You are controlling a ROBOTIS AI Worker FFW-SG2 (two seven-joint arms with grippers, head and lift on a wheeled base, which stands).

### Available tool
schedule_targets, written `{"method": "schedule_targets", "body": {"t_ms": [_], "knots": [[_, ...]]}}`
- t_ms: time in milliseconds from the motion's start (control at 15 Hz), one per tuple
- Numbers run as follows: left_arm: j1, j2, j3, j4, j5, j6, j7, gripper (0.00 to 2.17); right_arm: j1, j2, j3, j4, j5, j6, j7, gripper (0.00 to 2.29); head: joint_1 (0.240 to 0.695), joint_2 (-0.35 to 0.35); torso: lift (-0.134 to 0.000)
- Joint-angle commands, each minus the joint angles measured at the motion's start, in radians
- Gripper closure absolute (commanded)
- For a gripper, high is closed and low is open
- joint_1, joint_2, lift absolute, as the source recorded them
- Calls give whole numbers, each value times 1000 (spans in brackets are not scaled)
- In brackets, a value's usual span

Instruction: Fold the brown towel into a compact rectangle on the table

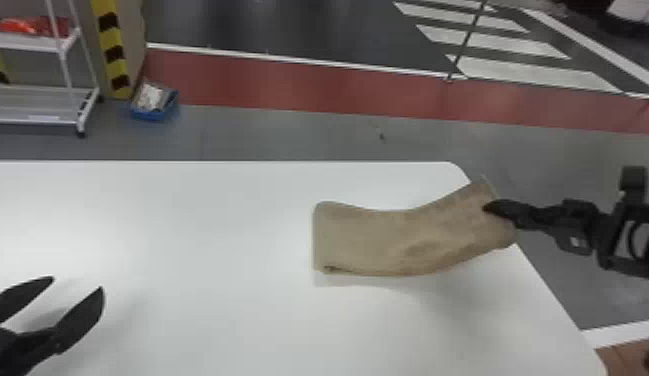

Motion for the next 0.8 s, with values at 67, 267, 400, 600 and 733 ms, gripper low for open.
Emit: {"method": "schedule_targets", "body": {"t_ms": [67,267,400,600,733], "knots": [[0,-3,-1,0,0,0,-1,73,-25,0,-8,-56,-45,11,-2,1511,695,-279,-124],[9,-3,15,0,2,0,-4,73,-41,63,89,-73,-33,11,-17,1511,695,-258,-124],[11,-3,25,0,3,-3,-6,73,-34,119,152,-86,2,11,-22,1511,695,-225,-124],[11,-3,28,8,5,-9,-6,73,-34,179,233,-86,22,11,-49,1511,695,-144,-124],[9,-3,30,14,5,-12,-4,73,-34,216,264,-86,45,11,-61,1511,695,-110,-124]]}}
